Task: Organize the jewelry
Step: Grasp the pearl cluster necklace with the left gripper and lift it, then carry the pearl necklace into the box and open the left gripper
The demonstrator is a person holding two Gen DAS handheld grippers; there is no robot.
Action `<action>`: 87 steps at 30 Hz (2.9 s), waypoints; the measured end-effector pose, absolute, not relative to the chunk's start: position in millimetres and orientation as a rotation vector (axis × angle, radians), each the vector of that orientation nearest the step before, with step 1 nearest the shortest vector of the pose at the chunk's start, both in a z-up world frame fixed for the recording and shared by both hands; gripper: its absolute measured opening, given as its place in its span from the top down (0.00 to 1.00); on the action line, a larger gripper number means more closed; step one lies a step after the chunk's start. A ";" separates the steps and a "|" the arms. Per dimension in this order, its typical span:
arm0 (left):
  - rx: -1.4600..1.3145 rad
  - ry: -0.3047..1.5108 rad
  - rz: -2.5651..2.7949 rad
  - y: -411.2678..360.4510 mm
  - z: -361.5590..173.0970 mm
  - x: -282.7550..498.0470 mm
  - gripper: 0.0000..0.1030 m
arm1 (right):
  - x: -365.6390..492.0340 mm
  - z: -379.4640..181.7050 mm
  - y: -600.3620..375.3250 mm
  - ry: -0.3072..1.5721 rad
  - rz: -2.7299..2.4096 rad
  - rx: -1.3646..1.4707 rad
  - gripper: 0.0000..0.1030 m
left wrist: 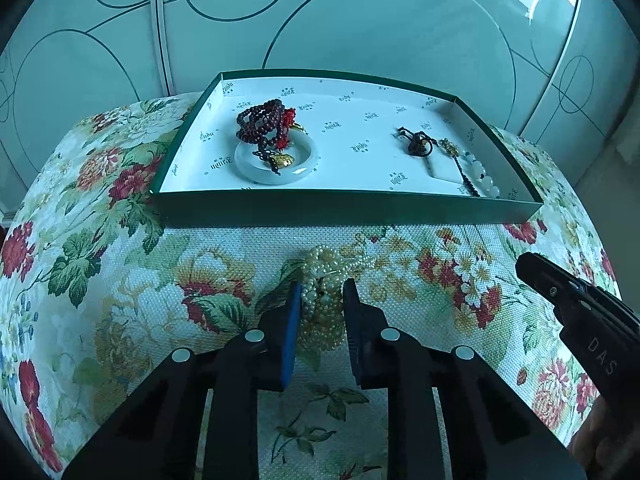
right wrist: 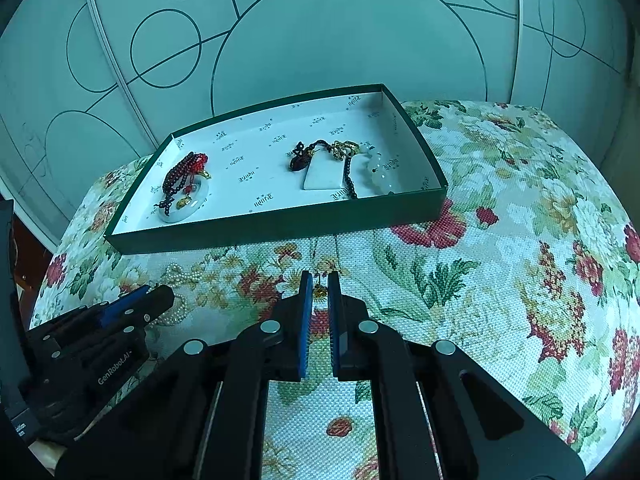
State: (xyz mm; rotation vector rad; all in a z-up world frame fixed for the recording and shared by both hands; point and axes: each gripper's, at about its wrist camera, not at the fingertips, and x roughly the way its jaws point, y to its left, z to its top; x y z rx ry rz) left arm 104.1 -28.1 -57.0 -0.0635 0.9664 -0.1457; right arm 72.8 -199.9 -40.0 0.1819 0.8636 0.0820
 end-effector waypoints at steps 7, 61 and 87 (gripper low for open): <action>-0.083 0.922 -0.154 -21.3 -36.3 104.9 0.83 | 72.6 -27.1 -195.8 0.838 0.096 0.175 0.93; -0.049 0.762 -0.121 -14.7 29.2 200.3 0.83 | 163.6 24.3 -183.6 0.741 0.132 0.121 0.93; -0.017 0.854 -0.102 -23.0 -28.5 220.7 0.83 | 184.6 -33.2 -177.7 0.869 0.123 0.109 0.92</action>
